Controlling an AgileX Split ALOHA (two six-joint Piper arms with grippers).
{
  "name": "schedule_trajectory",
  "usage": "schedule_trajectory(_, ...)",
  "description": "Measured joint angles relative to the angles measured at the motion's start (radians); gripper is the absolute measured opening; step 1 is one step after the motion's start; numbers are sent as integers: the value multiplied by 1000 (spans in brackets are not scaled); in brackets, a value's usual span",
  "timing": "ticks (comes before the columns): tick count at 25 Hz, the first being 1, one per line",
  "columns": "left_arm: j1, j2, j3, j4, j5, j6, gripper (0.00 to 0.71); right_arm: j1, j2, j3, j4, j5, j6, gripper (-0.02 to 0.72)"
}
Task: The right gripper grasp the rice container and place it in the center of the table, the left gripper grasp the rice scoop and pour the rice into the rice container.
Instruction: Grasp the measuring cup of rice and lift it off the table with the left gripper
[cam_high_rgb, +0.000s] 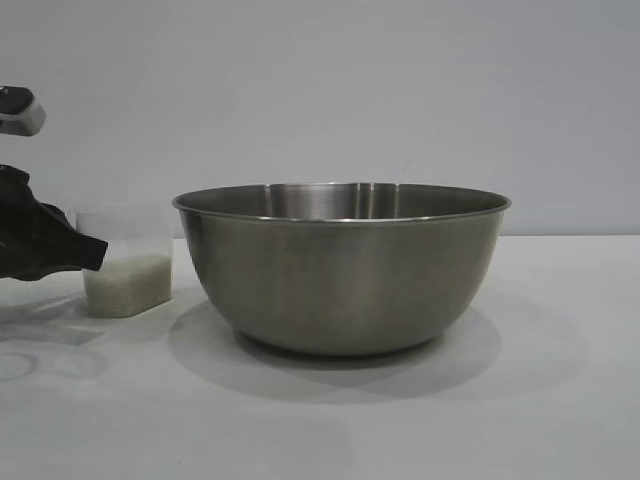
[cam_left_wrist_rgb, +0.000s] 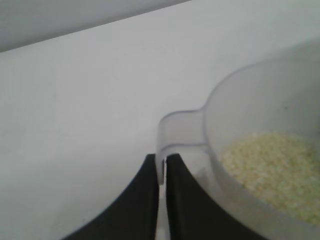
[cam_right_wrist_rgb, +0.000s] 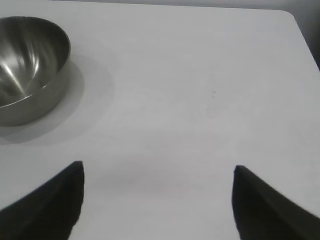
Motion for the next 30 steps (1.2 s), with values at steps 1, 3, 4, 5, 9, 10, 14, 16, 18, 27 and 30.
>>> schedule_trajectory(1,0,-5,0,0,0,0,0,0,0,0,0,0,0,517)
schedule_trajectory(3,0,-15,0,0,0,5,0,0,0,0,0,0,0,517)
schedule_trajectory(4,0,-19,0,0,0,6,0,0,0,0,0,0,0,517)
schedule_trajectory(5,0,-22,0,4,0,8,0,0,0,0,0,0,0,517)
schedule_trajectory(9,0,-25,0,27,0,13,0,0,0,0,0,0,0,517)
schedule_trajectory(10,0,-25,0,26,0,13,0,0,0,0,0,0,0,517)
schedule_trajectory(14,0,-25,0,29,0,13,0,0,0,0,0,0,0,517)
schedule_trajectory(16,0,-35,0,29,2,17,0,0,0,0,0,0,0,517)
schedule_trajectory(18,0,-55,0,30,3,36,0,0,0,0,0,0,0,517)
schedule_trajectory(27,0,-131,0,40,11,104,0,0,0,0,0,0,0,517)
schedule_trajectory(30,0,-160,0,64,15,167,0,0,0,0,0,0,0,517)
